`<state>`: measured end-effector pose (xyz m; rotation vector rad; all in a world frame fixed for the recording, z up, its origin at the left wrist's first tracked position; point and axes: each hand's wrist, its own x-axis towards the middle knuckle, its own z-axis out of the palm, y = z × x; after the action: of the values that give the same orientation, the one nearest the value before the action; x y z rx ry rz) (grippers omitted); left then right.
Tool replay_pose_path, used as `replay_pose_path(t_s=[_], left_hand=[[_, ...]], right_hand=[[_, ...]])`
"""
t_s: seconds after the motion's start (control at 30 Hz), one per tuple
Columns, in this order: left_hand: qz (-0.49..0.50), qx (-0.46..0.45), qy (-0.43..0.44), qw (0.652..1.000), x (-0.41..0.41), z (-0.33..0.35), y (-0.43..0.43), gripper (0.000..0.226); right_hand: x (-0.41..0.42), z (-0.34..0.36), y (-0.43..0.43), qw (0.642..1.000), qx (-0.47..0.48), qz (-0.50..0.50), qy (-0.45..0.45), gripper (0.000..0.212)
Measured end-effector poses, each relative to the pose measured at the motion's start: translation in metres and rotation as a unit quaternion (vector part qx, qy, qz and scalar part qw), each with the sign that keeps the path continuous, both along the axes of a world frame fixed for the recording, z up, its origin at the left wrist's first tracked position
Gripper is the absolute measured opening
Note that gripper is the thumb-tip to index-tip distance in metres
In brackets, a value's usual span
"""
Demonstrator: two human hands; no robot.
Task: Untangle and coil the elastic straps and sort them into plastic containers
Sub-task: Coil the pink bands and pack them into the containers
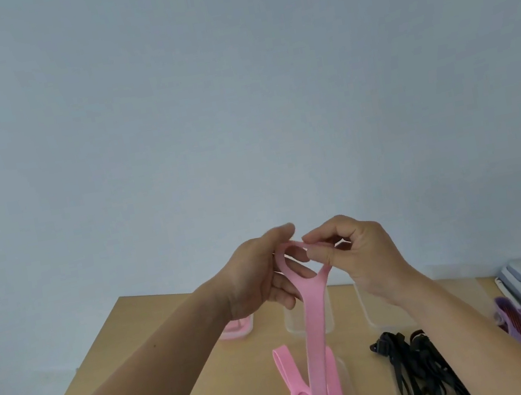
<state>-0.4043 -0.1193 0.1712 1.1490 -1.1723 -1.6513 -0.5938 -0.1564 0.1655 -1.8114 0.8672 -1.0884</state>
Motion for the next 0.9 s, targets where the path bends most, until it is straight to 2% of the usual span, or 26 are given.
replay_pose_path(t_s=[0.17, 0.27, 0.37, 0.47, 0.6, 0.77, 0.83, 0.9], left_hand=[[0.011, -0.049, 0.009, 0.999, -0.002, -0.008, 0.004, 0.016], [0.018, -0.072, -0.002, 0.997, -0.005, -0.012, 0.006, 0.017], [0.024, -0.098, -0.035, 0.994, -0.007, -0.016, 0.006, 0.020], [0.039, -0.114, -0.036, 0.992, -0.009, -0.019, 0.007, 0.010], [0.059, -0.088, -0.013, 0.994, -0.015, -0.018, 0.009, 0.010], [0.010, -0.005, -0.005, 1.000, -0.016, -0.015, 0.011, 0.040], [0.006, 0.001, 0.007, 1.000, -0.014, -0.018, 0.010, 0.040], [0.004, -0.004, 0.021, 1.000, -0.012, -0.019, 0.010, 0.030]], right_hand=[[-0.004, -0.004, 0.003, 1.000, 0.011, -0.003, 0.013, 0.022], [-0.008, -0.004, 0.005, 0.998, 0.055, 0.015, 0.005, 0.005], [-0.015, -0.006, 0.004, 0.996, 0.082, 0.021, 0.042, 0.016], [-0.017, -0.008, 0.007, 0.993, 0.083, 0.038, 0.073, 0.014], [-0.016, -0.013, 0.008, 0.997, 0.022, 0.008, 0.073, 0.006], [-0.015, -0.014, 0.006, 0.985, -0.115, -0.037, 0.123, 0.010], [-0.013, -0.017, 0.005, 0.979, -0.152, -0.033, 0.131, 0.013], [-0.011, -0.021, 0.005, 0.976, -0.174, -0.038, 0.122, 0.012]])
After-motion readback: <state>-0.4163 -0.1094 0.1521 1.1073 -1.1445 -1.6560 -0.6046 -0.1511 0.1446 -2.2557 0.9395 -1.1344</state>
